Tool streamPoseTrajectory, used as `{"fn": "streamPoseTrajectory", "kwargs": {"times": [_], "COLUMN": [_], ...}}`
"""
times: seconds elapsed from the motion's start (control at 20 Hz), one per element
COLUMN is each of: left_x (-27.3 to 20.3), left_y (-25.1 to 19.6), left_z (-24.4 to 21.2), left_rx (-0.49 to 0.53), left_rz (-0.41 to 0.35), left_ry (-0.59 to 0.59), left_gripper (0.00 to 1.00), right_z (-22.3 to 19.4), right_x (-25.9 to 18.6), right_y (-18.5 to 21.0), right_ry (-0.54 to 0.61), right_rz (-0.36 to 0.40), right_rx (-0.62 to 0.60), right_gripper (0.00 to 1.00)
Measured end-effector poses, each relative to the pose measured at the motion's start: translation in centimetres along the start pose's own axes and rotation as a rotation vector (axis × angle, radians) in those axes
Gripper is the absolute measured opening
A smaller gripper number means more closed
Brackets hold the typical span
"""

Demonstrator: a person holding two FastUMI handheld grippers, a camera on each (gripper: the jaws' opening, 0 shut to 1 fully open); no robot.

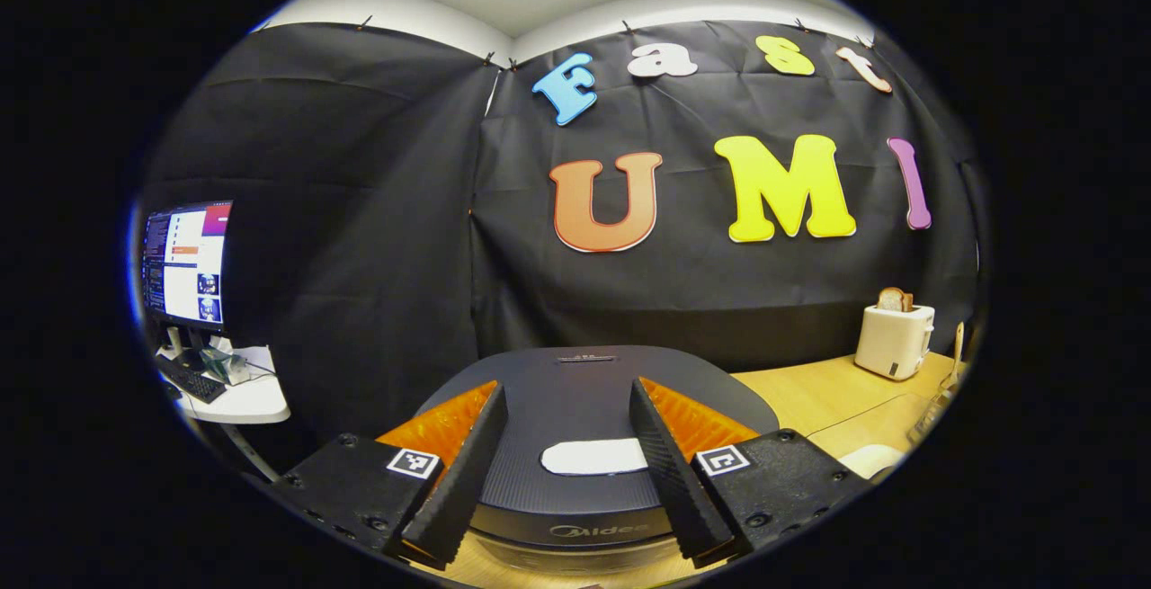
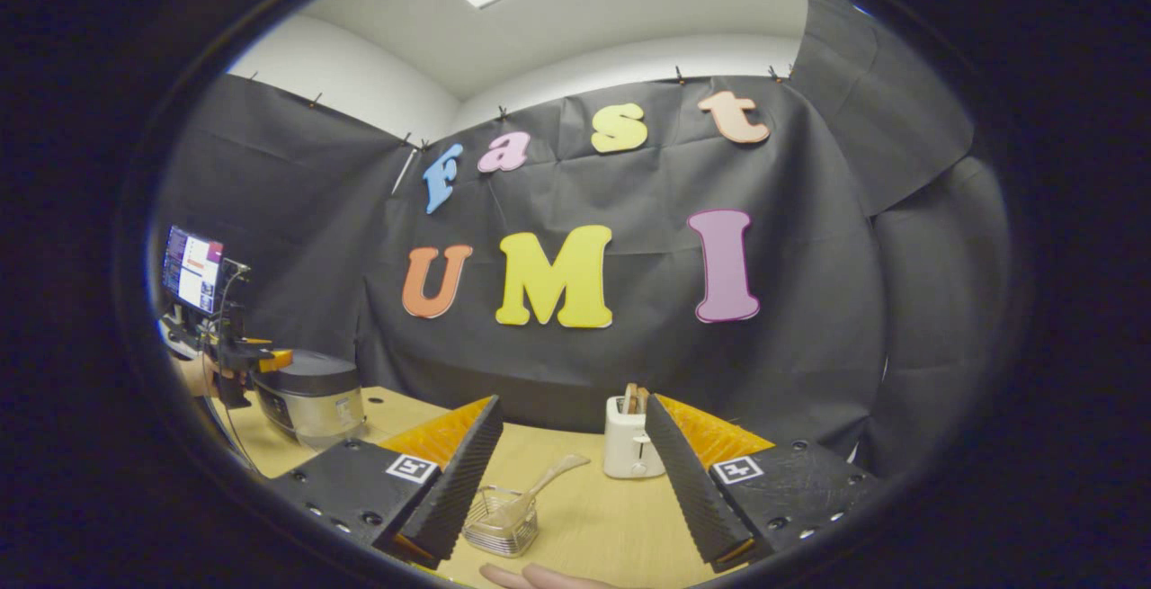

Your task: Close the left gripper, press the button to open the rice cooker; take a wooden spoon from the chopstick holder with the right hand, scoop a spoonful of rice and pour it into the rice cooker, then put the wooden spoon back into the chopstick holder.

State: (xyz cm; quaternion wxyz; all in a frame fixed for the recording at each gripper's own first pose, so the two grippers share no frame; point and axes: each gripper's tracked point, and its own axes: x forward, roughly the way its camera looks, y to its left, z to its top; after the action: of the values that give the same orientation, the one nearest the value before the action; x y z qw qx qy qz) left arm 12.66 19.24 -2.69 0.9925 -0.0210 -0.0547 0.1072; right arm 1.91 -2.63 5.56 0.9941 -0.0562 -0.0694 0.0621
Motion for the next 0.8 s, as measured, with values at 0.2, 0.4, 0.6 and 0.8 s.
{"fn": "streamPoseTrajectory", "kwargs": {"times": [0.2,0.4,0.6,0.8], "left_x": [0.0,0.2,-0.7,-2.6], "left_y": [0.0,-0.5,-0.9,-1.9], "left_z": [0.1,0.2,3.1,5.5], "left_rx": [-0.001,0.008,0.032,0.025], "left_rz": [0.001,-0.024,-0.03,-0.04], "left_ry": [-0.013,-0.01,-0.06,-0.05], "left_gripper": [0.82,0.86,0.83,0.83], "right_z": [-1.7,-1.7,-1.2,-1.2], "right_x": [2.7,4.5,4.8,3.8], "right_y": [2.3,3.3,5.3,7.5], "right_ry": [0.086,0.141,0.147,0.16], "right_rz": [0.029,-0.002,-0.027,-0.016], "right_rx": [-0.002,-0.031,-0.047,-0.034], "right_gripper": [0.96,0.95,0.96,0.95]}}
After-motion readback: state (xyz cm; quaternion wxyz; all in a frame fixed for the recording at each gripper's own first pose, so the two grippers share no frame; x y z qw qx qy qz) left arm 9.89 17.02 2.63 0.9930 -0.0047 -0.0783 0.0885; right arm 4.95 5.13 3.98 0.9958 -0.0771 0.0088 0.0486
